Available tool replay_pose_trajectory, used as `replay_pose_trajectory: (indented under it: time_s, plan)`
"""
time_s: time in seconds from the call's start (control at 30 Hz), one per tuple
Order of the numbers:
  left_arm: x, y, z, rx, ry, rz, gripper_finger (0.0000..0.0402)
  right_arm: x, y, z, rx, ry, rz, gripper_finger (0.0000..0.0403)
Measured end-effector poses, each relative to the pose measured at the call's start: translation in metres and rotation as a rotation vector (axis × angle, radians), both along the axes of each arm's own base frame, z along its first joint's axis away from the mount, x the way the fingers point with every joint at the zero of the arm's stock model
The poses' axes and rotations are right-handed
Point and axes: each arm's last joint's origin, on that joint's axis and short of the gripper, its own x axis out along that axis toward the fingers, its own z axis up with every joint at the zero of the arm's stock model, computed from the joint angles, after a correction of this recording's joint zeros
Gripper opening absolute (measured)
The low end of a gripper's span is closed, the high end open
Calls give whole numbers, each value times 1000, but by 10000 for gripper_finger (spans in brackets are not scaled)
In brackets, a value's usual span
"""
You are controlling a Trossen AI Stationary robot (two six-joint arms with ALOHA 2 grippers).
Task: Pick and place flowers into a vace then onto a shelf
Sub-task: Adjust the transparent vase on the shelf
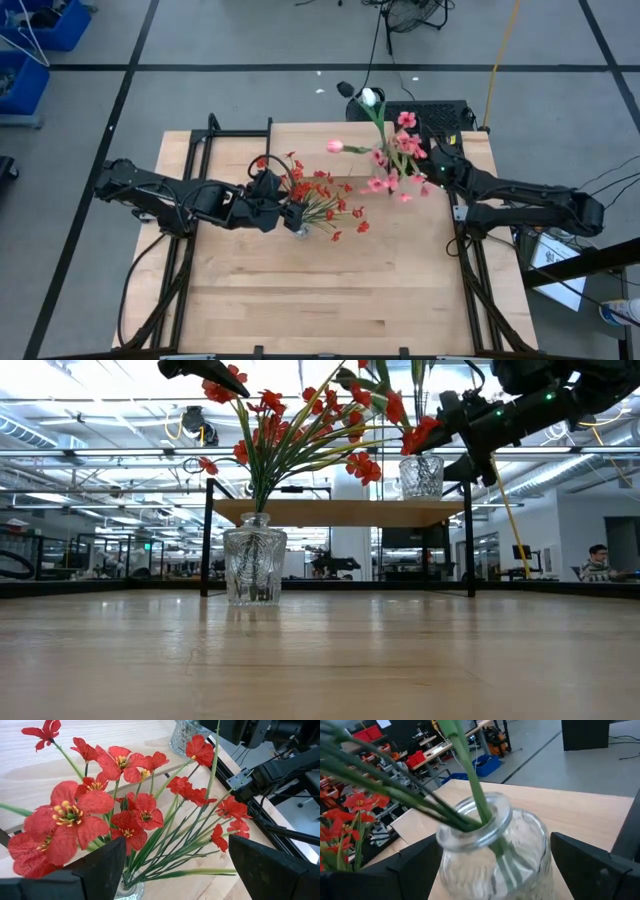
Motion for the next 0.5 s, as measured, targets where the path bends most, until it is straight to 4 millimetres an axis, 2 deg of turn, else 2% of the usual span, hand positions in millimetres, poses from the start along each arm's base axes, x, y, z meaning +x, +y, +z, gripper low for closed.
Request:
replay_pose_trajectory:
  time_s: [0.33, 0.5]
  plan:
    - [1, 3, 0, -3, 1, 8, 351, -4, 1, -5, 11, -11, -76, 357]
    - [1, 4, 0, -1, 2, 9, 351, -4, 9, -2, 52, -60, -32, 357]
